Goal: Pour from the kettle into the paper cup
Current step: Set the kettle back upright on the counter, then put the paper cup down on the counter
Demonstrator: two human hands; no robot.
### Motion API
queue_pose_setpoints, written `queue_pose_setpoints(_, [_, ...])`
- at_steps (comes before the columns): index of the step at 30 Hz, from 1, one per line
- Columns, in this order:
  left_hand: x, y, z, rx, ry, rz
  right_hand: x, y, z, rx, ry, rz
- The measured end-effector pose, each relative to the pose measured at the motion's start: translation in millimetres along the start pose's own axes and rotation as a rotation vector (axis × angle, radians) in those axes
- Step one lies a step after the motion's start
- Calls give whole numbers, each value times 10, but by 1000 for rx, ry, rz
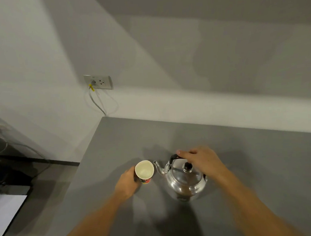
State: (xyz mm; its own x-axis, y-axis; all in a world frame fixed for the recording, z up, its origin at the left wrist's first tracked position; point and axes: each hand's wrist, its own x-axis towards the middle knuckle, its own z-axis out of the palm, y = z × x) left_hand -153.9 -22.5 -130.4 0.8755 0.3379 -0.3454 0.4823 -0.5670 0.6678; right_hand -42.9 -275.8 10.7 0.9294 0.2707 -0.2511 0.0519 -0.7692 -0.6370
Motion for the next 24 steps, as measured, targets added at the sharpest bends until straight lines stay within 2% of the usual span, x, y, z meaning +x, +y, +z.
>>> queue_pose_setpoints(8, [254,-8,-108,44,-48,-69,321,-1,-181,139,84,3])
queue_pose_setpoints(12, [506,-16,-204,23,-15,-80,690,-37,-289,150,141,32])
queue_pose_setpoints(24, [1465,723,-592,150,91,69,1927,-77,-339,94,186,101])
